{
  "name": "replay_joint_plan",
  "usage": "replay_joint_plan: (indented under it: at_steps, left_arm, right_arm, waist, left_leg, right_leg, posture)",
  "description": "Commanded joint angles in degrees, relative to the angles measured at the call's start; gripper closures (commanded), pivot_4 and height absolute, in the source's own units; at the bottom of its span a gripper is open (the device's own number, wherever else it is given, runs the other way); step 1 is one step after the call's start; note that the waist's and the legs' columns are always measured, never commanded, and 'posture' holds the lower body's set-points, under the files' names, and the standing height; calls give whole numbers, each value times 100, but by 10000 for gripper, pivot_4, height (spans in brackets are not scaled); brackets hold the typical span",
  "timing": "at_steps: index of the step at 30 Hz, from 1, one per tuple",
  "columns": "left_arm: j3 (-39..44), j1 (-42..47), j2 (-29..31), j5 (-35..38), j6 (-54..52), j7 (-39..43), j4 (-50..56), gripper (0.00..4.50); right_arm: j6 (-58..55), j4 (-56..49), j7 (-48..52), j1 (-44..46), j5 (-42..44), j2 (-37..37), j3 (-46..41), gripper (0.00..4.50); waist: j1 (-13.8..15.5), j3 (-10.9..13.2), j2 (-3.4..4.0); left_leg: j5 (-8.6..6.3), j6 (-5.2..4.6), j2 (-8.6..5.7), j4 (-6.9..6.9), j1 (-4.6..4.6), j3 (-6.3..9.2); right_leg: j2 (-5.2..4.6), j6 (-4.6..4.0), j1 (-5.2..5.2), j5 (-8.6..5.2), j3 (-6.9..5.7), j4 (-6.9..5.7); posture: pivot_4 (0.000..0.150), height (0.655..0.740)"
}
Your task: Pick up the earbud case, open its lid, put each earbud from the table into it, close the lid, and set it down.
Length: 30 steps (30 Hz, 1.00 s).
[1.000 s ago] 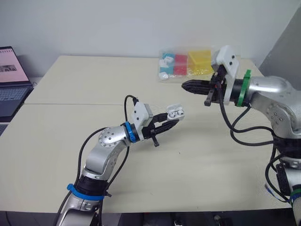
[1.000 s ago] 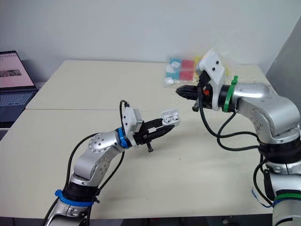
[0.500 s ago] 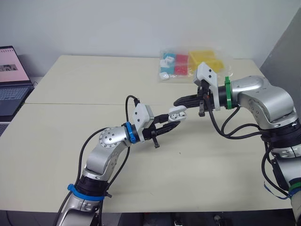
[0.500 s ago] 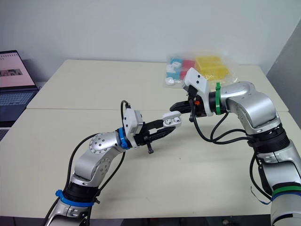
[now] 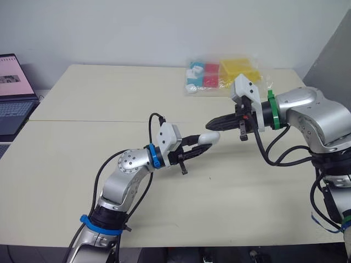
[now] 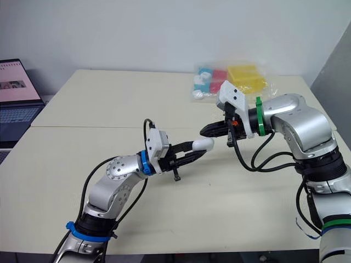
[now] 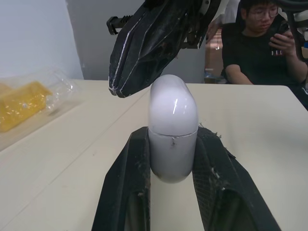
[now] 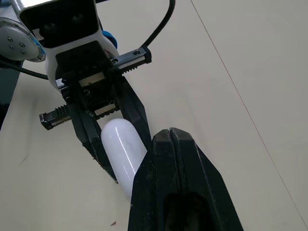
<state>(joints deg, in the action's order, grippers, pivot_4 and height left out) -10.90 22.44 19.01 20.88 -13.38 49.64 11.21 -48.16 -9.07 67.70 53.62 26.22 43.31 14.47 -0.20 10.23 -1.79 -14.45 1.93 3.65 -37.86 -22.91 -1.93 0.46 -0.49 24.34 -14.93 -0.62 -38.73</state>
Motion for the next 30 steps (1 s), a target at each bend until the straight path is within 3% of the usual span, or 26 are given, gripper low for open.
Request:
replay_joint_plan:
  at_steps: [1,10,15,22,25,30]
  left_arm:
    - [154,100,-48,50,92,-114,178,37074]
    - [183,128,-102,103,-81,-166,172,37074]
    - [166,243,-60,673,-1690,-343,28,37074]
    - [150,768,-167,1533,-4384,-454,-729,37074]
    - [216,887,-229,1504,-4809,-616,-1183,37074]
    - [323,968,-292,1451,-4950,-732,-1500,37074]
  right_arm:
    - [-57,-352,153,-165,123,49,20,45000]
    - [188,-464,-77,-382,-104,115,-130,45000]
    - [310,-1180,-241,-1024,34,632,-831,45000]
    - [1257,-2336,-1022,-3183,-453,773,-1544,45000]
    - [1366,-2800,-1195,-3842,-509,776,-1603,45000]
    - [1611,-3052,-1335,-4157,-633,761,-1461,45000]
  waist:
    - [-1,0,0]
    - [-1,0,0]
    - [33,1,-1]
    - [17,2,-3]
    - [-23,2,-3]
    - [-88,2,-4]
  left_leg:
    - [0,0,0,0,0,0]
    - [0,0,0,-2,2,0]
    - [0,0,-2,-2,-4,1]
    - [0,1,-4,-3,0,2]
    - [1,1,-4,-4,3,7]
    - [1,2,-5,-6,18,12]
  right_leg:
    - [0,0,0,0,-1,0]
    - [0,0,0,0,-1,-5]
    - [-3,1,-3,-1,-8,2]
    - [-1,5,-6,-3,-8,1]
    - [0,6,-6,-3,-9,-5]
    - [1,6,-11,-2,-3,-17]
  posture:
    - [1500,7354]
    - [1500,7354]
    - [1500,7354]
    - [1500,7354]
    - [1500,7354]
    - [1500,7354]
